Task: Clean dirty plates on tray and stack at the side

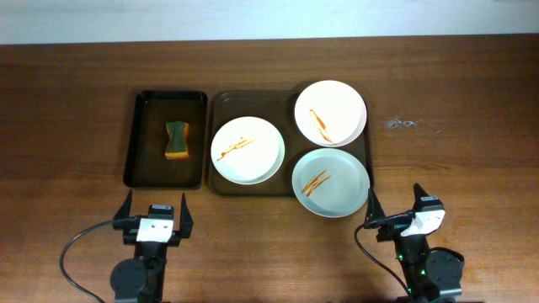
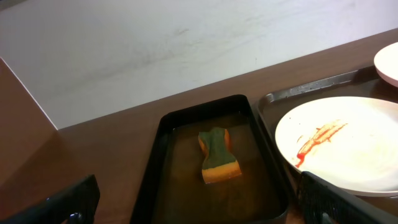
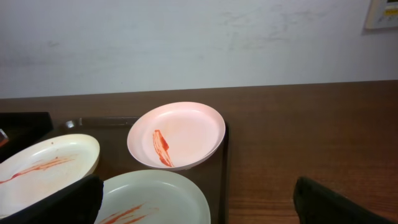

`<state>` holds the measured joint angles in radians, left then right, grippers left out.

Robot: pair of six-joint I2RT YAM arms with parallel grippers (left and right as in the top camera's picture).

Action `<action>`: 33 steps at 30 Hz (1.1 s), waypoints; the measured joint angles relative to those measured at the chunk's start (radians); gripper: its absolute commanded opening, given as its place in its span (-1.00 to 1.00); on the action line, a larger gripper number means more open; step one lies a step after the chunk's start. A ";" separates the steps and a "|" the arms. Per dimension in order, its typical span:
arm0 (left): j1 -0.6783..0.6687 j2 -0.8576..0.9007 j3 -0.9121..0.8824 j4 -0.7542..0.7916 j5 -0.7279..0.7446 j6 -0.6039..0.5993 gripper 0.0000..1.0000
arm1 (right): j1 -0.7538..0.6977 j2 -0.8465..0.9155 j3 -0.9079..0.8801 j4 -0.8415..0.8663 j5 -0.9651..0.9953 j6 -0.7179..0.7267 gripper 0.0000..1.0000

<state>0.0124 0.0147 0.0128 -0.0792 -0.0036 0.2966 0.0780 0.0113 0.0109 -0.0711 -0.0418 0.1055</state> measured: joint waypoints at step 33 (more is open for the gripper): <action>-0.001 0.043 0.066 0.021 0.208 -0.075 0.99 | 0.000 0.035 0.083 -0.048 -0.168 0.000 0.97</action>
<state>0.0113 0.0582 0.0788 -0.0586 0.2047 0.2214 0.0780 0.0460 0.0937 -0.1188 -0.2100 0.1059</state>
